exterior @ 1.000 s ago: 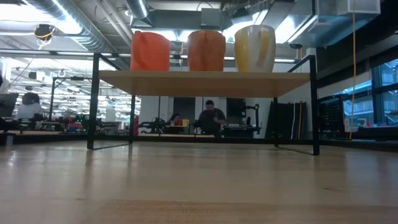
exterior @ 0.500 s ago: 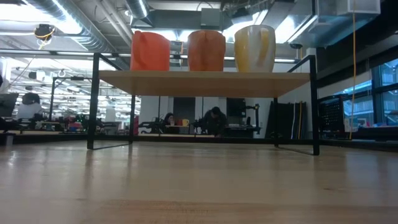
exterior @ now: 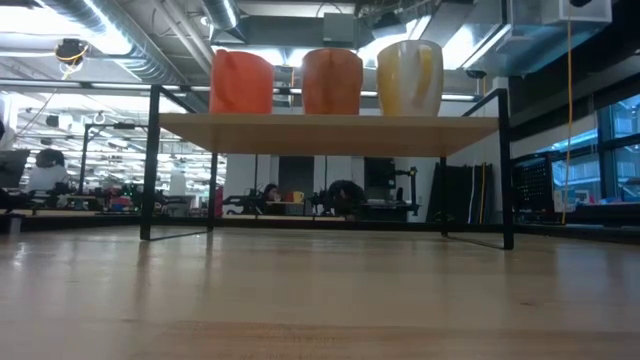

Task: Stack small to large cups/mugs on shelf
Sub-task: Return to Home Position

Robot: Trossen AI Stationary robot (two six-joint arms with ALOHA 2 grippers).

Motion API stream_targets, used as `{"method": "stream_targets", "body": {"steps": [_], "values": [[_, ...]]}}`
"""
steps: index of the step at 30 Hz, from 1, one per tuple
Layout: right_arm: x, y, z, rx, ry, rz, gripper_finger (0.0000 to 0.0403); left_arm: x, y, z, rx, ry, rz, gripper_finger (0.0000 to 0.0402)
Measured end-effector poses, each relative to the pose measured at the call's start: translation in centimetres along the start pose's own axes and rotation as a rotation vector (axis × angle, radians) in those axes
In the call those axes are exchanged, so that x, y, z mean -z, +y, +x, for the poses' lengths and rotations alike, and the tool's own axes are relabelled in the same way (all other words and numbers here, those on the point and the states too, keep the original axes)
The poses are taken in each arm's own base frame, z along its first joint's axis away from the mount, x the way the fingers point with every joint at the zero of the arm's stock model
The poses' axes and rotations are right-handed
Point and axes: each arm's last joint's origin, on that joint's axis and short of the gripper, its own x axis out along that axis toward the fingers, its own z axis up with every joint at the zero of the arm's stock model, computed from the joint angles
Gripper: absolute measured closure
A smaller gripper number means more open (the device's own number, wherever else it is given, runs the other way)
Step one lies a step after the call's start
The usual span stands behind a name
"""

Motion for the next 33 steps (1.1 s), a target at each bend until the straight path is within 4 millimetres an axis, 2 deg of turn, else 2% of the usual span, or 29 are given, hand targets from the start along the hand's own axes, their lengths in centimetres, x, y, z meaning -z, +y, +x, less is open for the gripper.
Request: {"method": "stream_targets", "body": {"steps": [11, 16, 22, 25, 30, 33], "values": [[0.4, 0.0, 0.0, 0.001, 0.032, -0.102, 0.0368, 6.7, 2.5, 0.0, -0.007, 0.076, -0.011, 0.0367], [1.3, -0.1, 0.0, -0.014, 0.109, -0.160, 0.0368, 9.6, 3.4, -0.7, 0.008, 0.037, -0.010, 0.0367], [4.3, -0.4, 0.2, 0.005, 0.204, -0.173, 0.0368, 9.9, 3.6, -0.7, 0.006, 0.070, -0.001, 0.0367], [6.1, -0.6, 0.2, 0.013, 0.246, -0.132, 0.0368, 10.7, 4.1, -0.9, -0.044, 0.161, -0.051, 0.0367], [8.0, -0.5, 0.2, -0.069, 0.280, -0.134, 0.0368, 12.1, 4.8, -1.3, -0.127, 0.304, -0.115, 0.0367], [8.5, -0.5, 0.2, -0.083, 0.283, -0.136, 0.0368, 12.3, 4.8, -1.4, -0.082, 0.338, -0.075, 0.0367]]}}
